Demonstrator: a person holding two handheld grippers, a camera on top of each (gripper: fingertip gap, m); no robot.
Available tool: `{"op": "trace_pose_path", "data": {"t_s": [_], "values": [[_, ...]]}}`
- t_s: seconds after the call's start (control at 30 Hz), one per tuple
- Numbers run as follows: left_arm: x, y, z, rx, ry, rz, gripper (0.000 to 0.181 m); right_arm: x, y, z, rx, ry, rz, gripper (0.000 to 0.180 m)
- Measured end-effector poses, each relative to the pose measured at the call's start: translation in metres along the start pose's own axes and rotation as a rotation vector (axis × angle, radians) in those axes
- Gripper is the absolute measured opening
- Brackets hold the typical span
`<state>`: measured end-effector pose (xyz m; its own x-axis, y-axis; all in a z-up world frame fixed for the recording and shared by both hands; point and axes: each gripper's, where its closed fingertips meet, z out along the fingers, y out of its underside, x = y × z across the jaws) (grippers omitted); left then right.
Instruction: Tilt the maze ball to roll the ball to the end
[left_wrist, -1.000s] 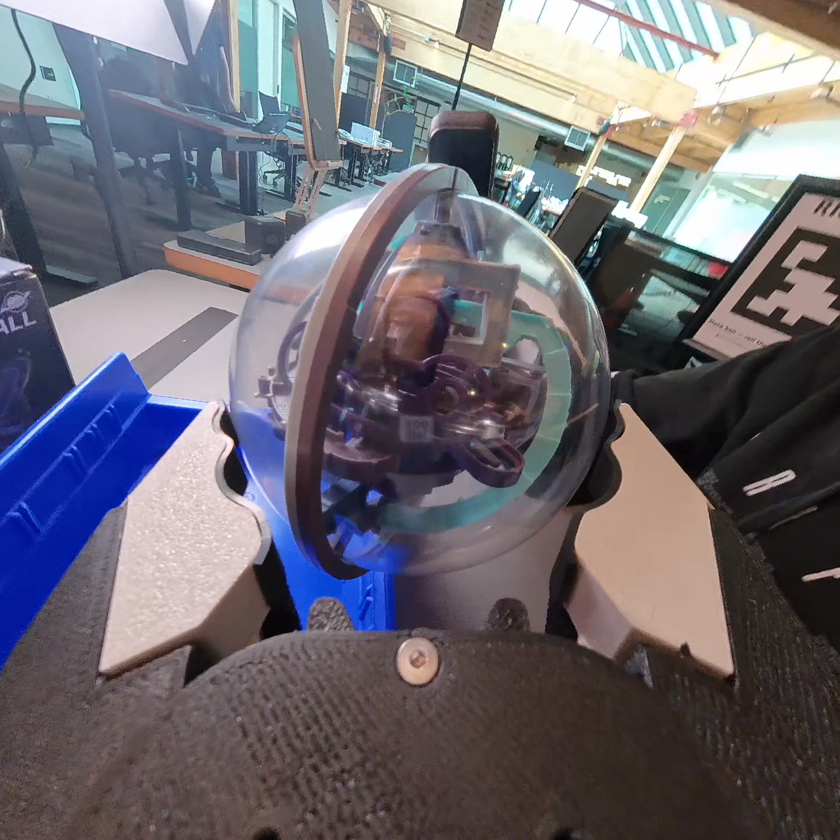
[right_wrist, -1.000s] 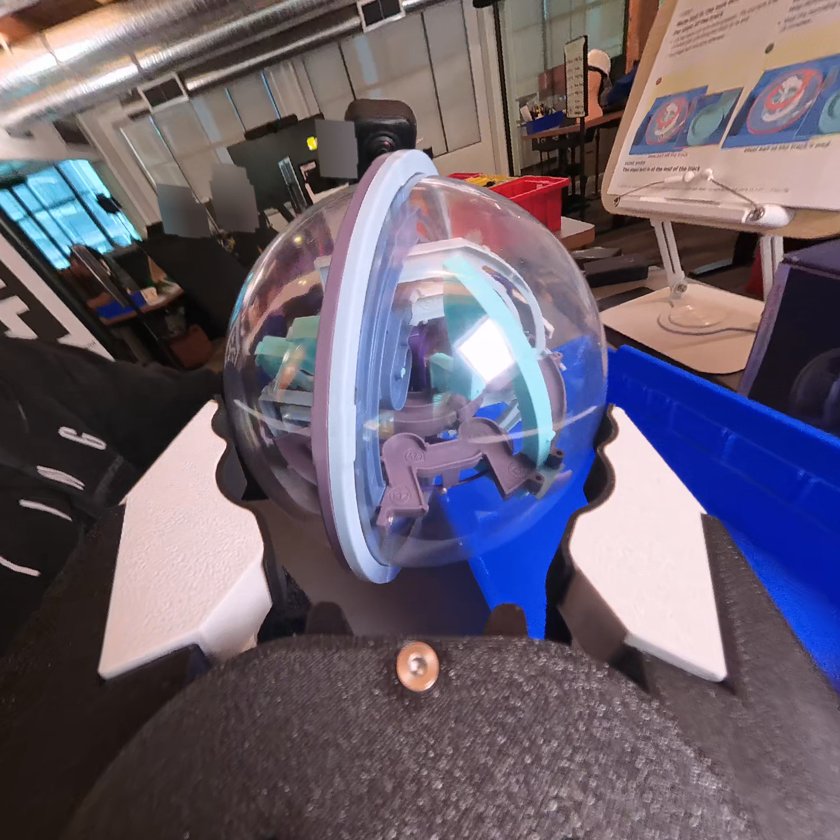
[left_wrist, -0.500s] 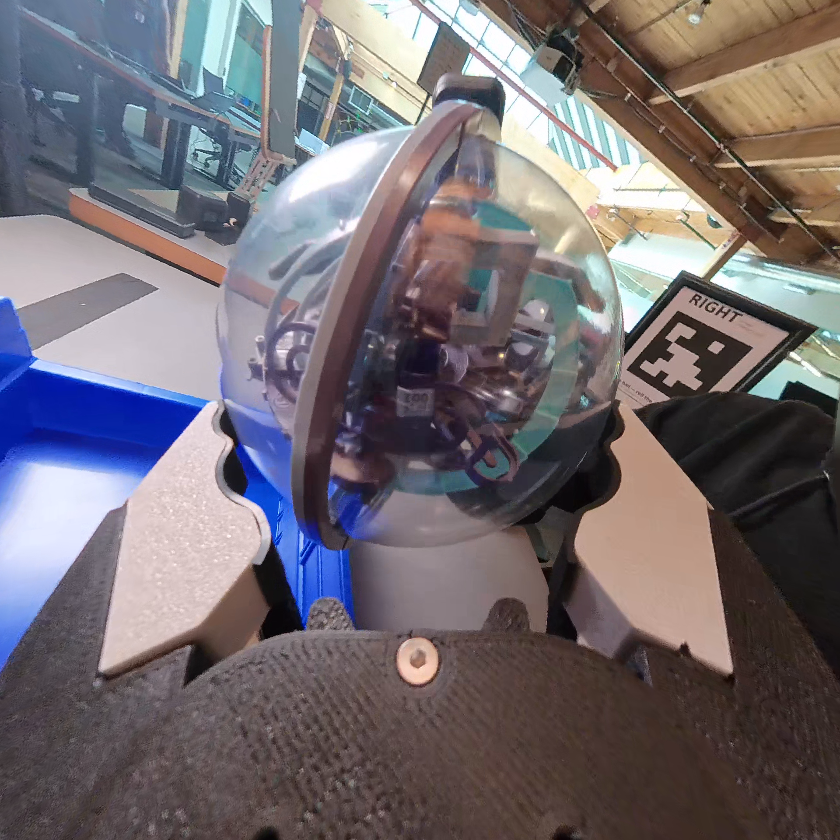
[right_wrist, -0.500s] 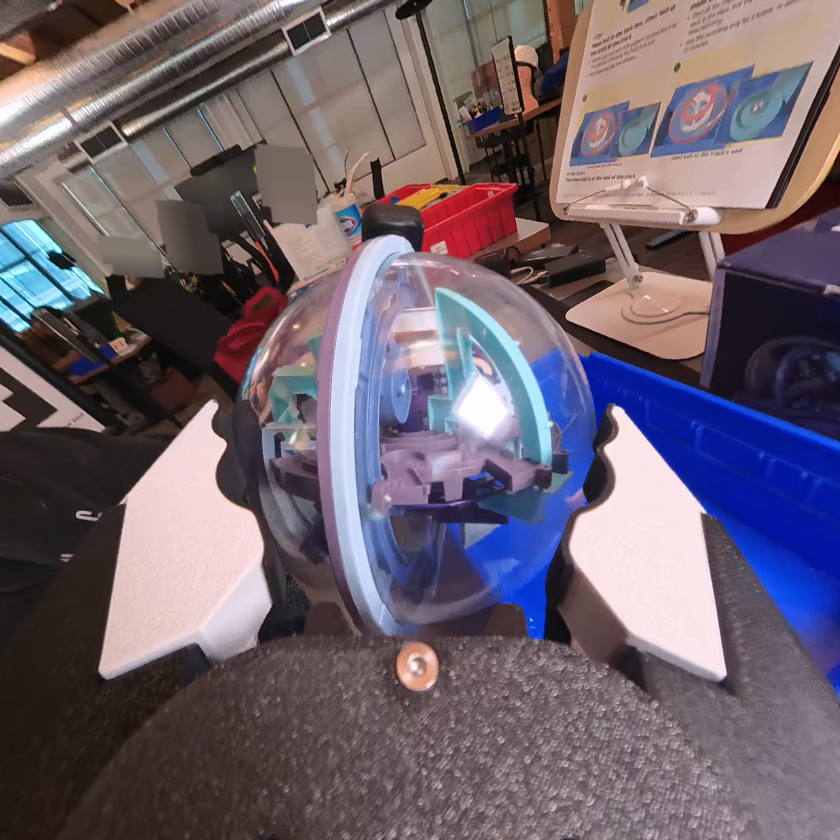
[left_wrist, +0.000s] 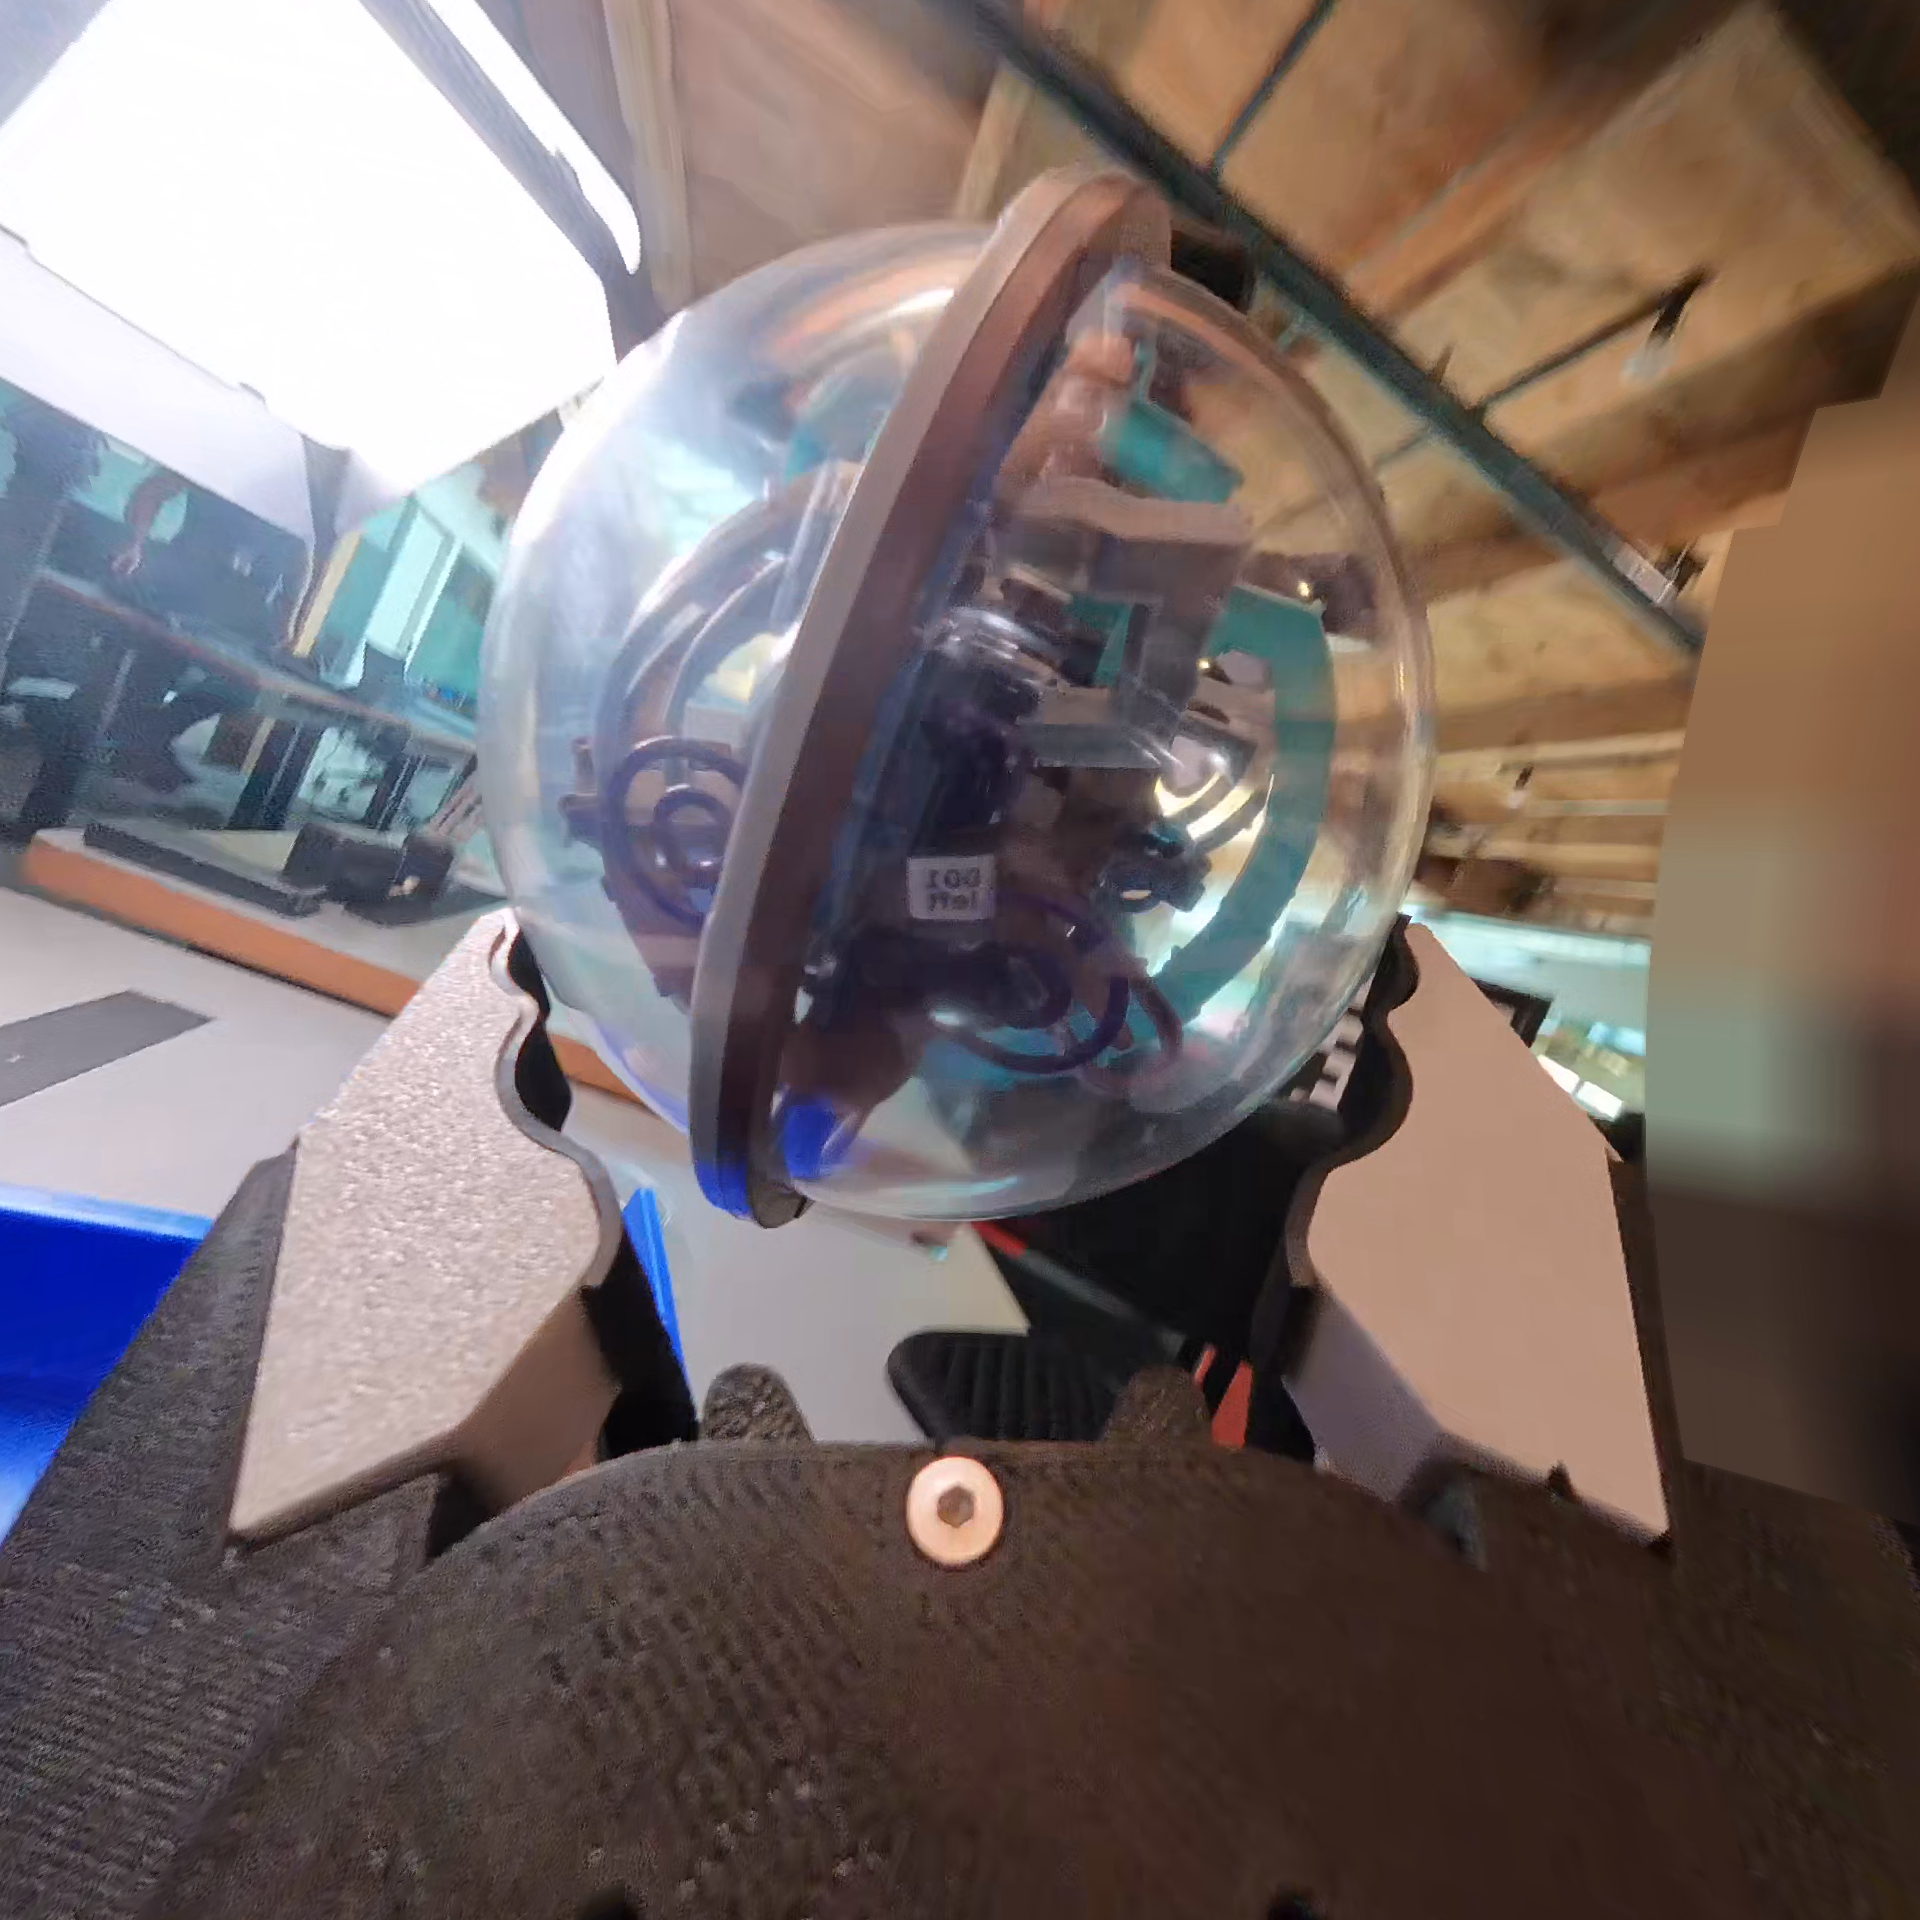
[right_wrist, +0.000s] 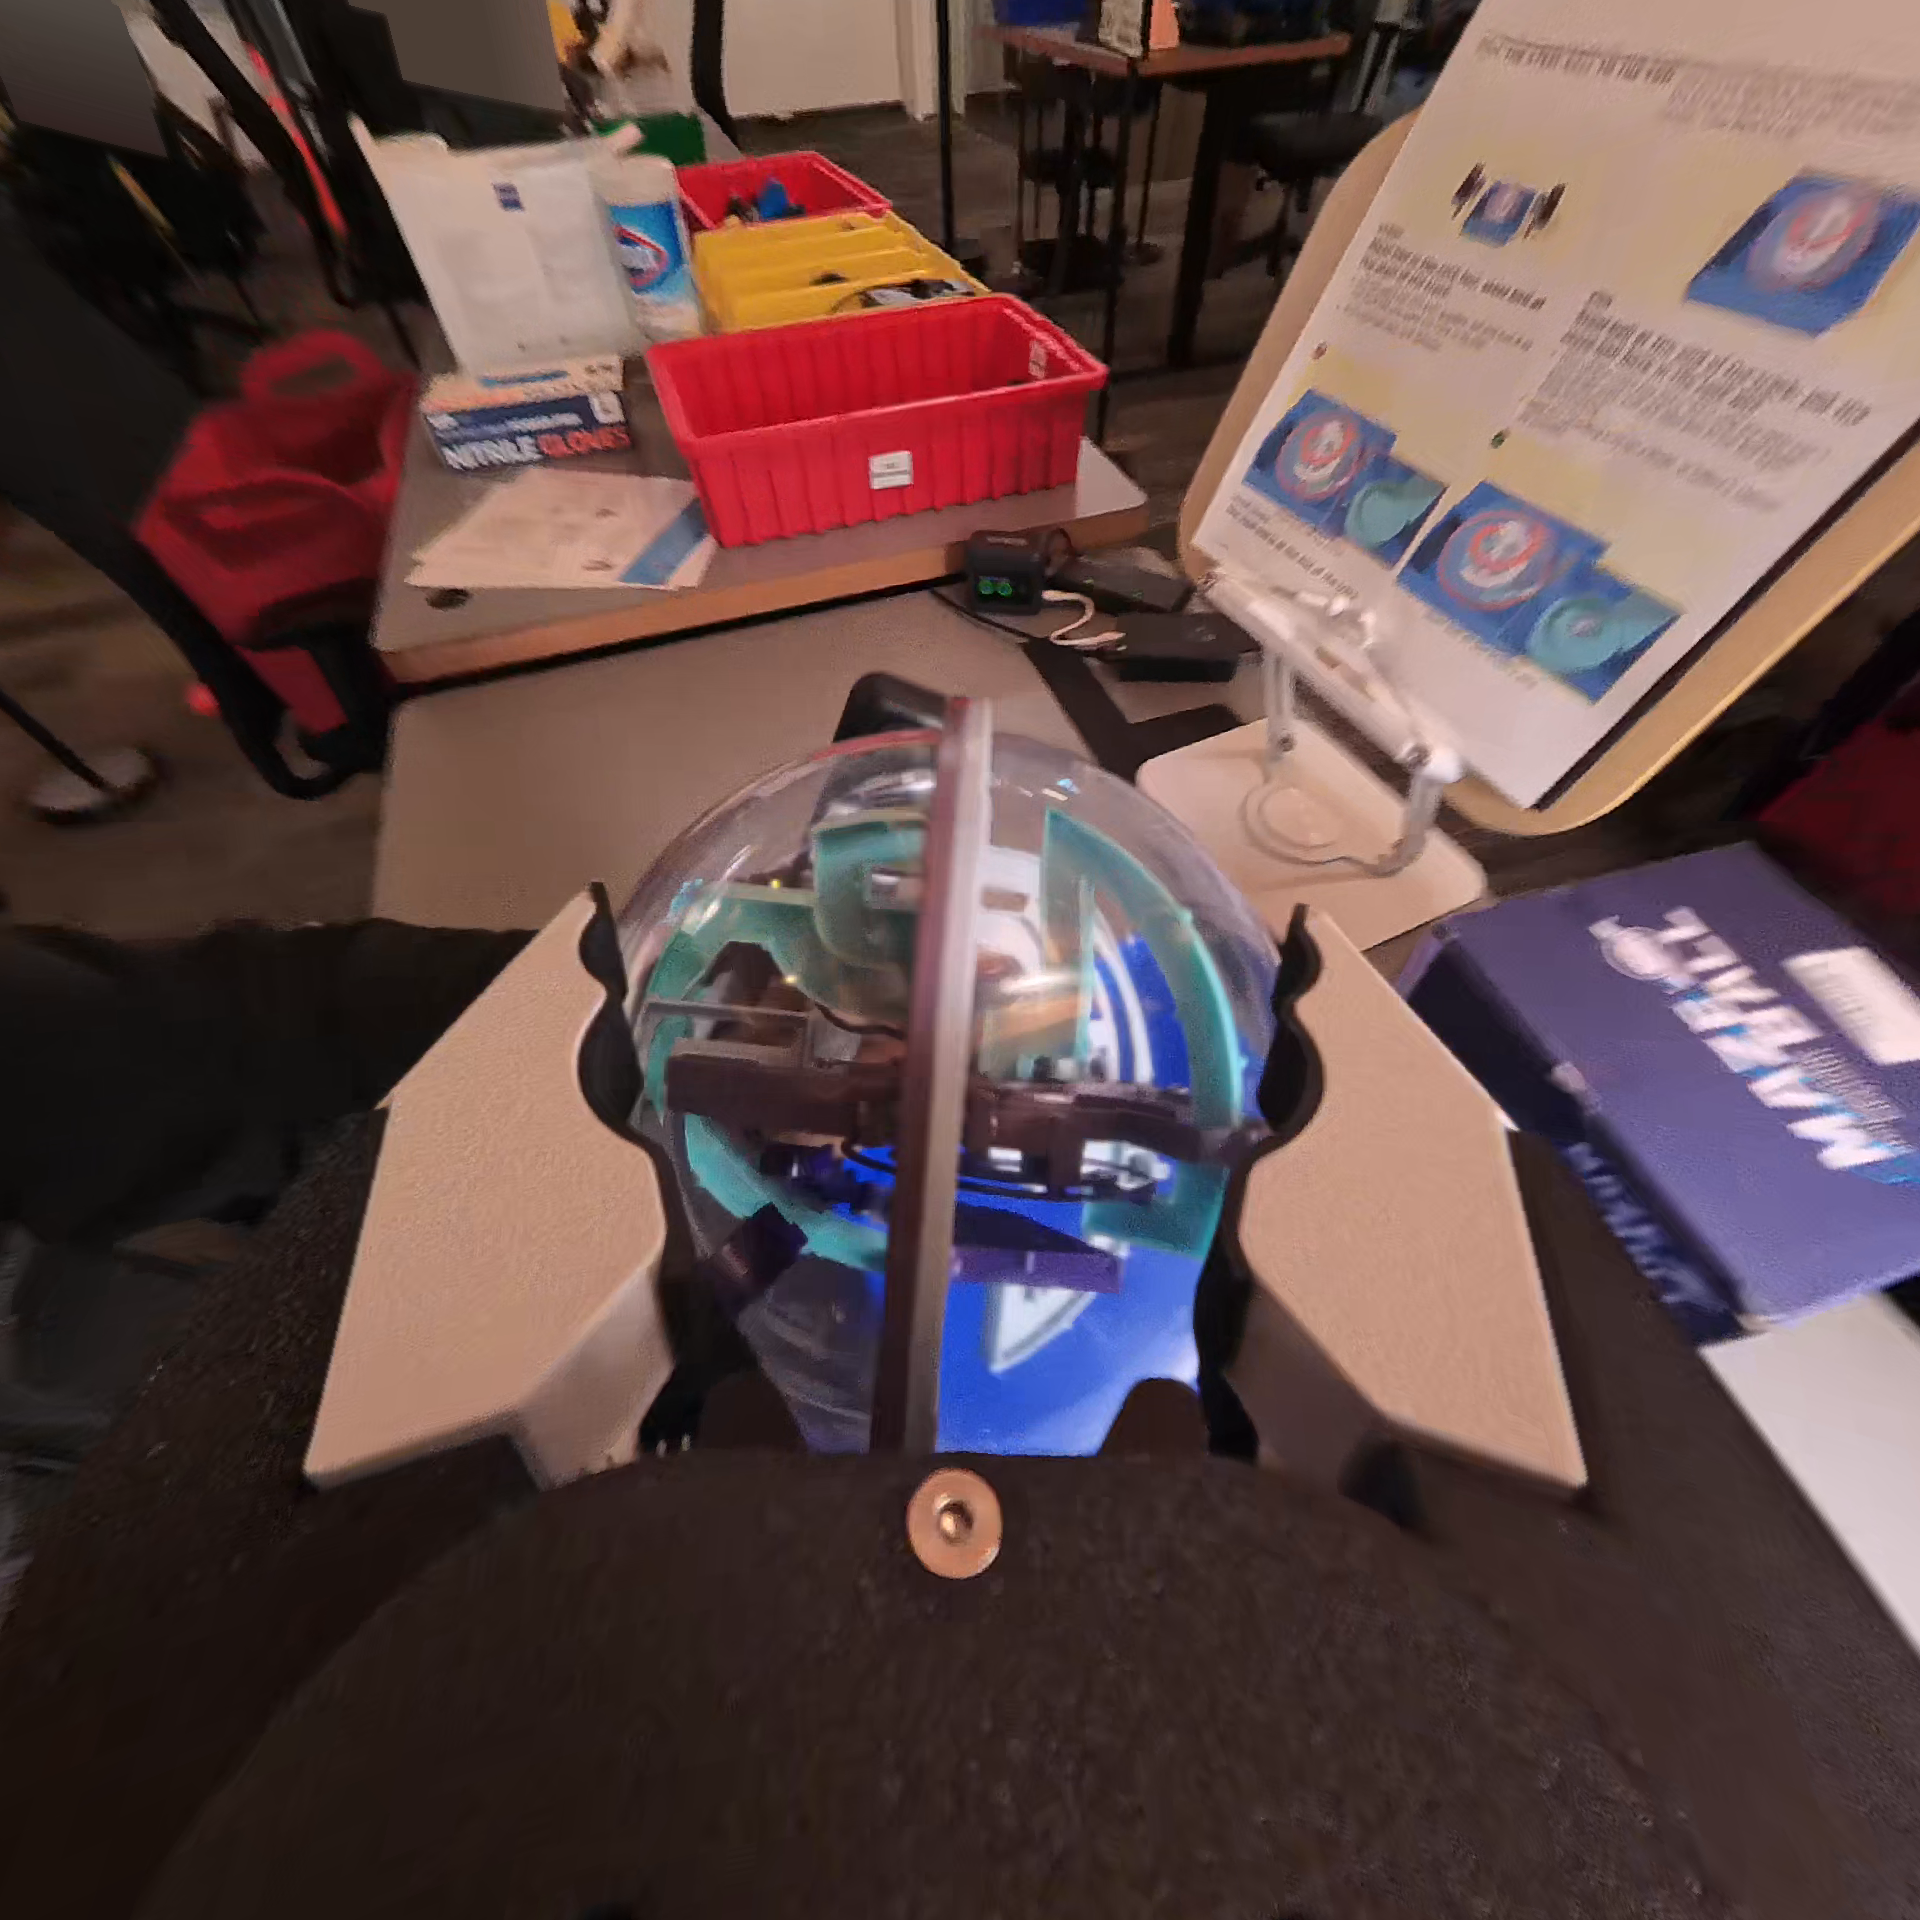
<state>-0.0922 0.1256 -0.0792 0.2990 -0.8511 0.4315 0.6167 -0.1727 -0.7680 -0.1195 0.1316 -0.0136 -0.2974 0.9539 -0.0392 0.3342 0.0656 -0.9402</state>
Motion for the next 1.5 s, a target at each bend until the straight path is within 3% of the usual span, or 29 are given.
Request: {"op": "trace_pose_path", "data": {"t_s": [0.13,0.17,0.27,0.33,0.4,0.43,0.47,0.5,0.53,0.57,0.6,0.63,0.8,1.03,1.27,1.4,1.5], "values": [[-0.006,-0.024,-0.017,0.181,0.032,-0.137,0.144,0.013,-0.011,-0.013,0.035,0.126,-0.075,0.110],[-0.010,-0.019,-0.015,0.154,-0.007,-0.124,0.142,0.012,-0.001,-0.019,0.056,0.104,-0.043,0.097],[-0.021,-0.003,-0.010,0.041,-0.101,-0.032,0.140,0.019,0.016,-0.035,0.222,0.077,0.038,0.079],[-0.022,0.008,-0.005,-0.034,-0.134,0.017,0.140,0.022,0.021,-0.051,0.317,0.052,0.076,0.026],[-0.016,0.004,-0.003,-0.026,-0.137,0.082,0.138,0.024,0.039,-0.054,0.286,0.064,0.033,0.015],[-0.012,0.000,-0.003,-0.011,-0.128,0.073,0.128,0.023,0.053,-0.046,0.240,0.072,0.005,0.008],[-0.009,-0.004,-0.004,-0.006,-0.122,0.080,0.089,0.023,0.065,-0.036,0.208,0.083,-0.011,0.001],[-0.002,-0.005,-0.003,-0.006,-0.093,0.095,0.035,0.025,0.072,-0.027,0.214,0.104,-0.010,0.000],[0.012,0.000,0.005,-0.032,-0.022,0.093,0.032,0.027,0.084,-0.016,0.191,0.109,-0.015,0.000],[0.004,0.016,0.009,-0.161,-0.095,0.165,0.000,0.032,0.101,-0.005,0.137,0.126,-0.029,0.000],[-0.019,0.032,0.005,-0.303,-0.272,0.306,0.000,0.037,0.115,0.002,0.108,0.136,-0.032,0.000],[-0.021,0.039,0.003,-0.353,-0.304,0.387,0.000,0.039,0.123,0.006,0.107,0.122,-0.008,0.000],[-0.021,0.051,0.002,-0.431,-0.288,0.366,0.000,0.047,0.140,0.002,0.129,0.132,0.038,0.000],[-0.009,0.063,0.007,-0.477,-0.211,0.371,0.007,0.038,0.127,-0.013,0.197,0.079,0.019,0.000],[0.006,0.076,0.010,-0.542,-0.135,0.302,0.057,0.019,0.120,-0.031,0.149,0.051,-0.089,0.029],[0.030,0.118,-0.003,-0.795,-0.051,0.235,0.086,-0.005,0.151,-0.059,0.016,-0.004,-0.098,0.047],[0.039,0.152,-0.029,-0.950,-0.074,0.254,0.097,-0.030,0.189,-0.085,-0.048,-0.013,-0.072,0.057]]}}
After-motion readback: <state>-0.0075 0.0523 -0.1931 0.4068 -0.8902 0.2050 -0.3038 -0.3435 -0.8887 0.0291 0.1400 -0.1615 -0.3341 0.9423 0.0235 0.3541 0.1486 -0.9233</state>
